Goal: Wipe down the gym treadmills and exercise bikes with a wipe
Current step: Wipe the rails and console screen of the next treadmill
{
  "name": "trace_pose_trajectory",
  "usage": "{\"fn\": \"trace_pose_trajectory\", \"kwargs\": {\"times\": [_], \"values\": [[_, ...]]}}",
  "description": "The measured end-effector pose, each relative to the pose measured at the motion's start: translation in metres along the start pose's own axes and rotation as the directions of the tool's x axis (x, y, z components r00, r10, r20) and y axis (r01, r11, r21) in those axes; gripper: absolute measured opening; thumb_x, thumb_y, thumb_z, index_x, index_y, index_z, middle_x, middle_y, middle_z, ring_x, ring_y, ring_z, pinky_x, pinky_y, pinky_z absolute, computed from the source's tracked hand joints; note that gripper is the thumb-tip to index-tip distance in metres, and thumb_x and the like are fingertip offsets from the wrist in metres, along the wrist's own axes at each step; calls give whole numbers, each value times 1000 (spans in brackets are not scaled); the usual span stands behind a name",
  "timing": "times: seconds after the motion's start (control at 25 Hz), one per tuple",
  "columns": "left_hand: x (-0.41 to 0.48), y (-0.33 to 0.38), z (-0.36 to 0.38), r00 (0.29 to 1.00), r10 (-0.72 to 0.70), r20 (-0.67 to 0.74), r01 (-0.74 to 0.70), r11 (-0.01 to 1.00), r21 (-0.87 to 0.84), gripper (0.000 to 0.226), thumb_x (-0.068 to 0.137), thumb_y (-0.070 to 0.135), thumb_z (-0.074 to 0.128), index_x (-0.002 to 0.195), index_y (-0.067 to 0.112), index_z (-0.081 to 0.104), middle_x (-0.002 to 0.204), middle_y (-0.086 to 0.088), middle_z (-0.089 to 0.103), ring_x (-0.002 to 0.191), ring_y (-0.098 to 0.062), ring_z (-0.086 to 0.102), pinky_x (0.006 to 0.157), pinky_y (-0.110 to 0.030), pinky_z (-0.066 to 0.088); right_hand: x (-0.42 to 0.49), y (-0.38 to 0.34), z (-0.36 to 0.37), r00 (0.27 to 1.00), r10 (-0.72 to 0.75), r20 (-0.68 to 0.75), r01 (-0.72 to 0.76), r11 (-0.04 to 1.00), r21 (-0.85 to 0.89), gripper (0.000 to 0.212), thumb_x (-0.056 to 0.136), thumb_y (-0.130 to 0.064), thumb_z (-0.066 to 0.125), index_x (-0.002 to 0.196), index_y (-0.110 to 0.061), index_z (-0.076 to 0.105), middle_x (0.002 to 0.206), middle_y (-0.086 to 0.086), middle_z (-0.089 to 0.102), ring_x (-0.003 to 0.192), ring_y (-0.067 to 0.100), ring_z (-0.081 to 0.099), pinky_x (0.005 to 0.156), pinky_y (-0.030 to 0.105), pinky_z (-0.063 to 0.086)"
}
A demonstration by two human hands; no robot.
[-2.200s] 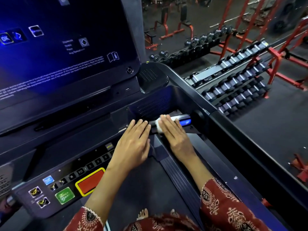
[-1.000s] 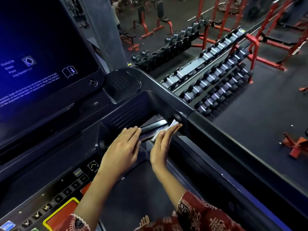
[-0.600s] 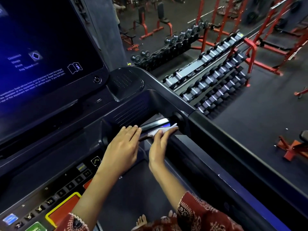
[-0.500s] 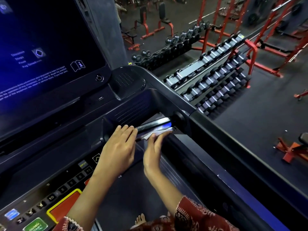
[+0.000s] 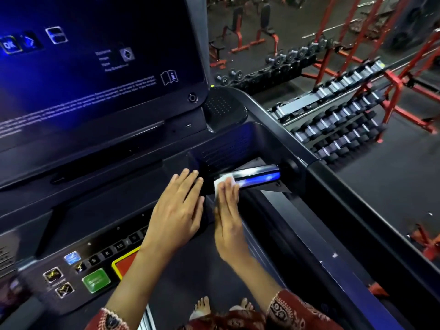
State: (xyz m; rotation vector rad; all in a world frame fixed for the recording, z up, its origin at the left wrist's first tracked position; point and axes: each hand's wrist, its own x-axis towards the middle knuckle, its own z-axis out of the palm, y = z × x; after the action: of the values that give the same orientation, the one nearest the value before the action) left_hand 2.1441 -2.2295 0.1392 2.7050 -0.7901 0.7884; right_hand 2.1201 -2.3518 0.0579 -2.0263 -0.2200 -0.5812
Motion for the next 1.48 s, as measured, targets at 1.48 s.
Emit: {"fn": "trace_pose_trajectory", "kwargs": {"times": [1.48], "values": [[55,48,49,992,16,122,-4,996,-93,39,69,9,80,104,-3,69,103,-17,69,92,-31,68,87,-47,51,50,69,-87,975,140,-173,-183,948,-261,54,106,-36,18,141,-2,43,149,14,38,144,24,23,119,40,17]]}}
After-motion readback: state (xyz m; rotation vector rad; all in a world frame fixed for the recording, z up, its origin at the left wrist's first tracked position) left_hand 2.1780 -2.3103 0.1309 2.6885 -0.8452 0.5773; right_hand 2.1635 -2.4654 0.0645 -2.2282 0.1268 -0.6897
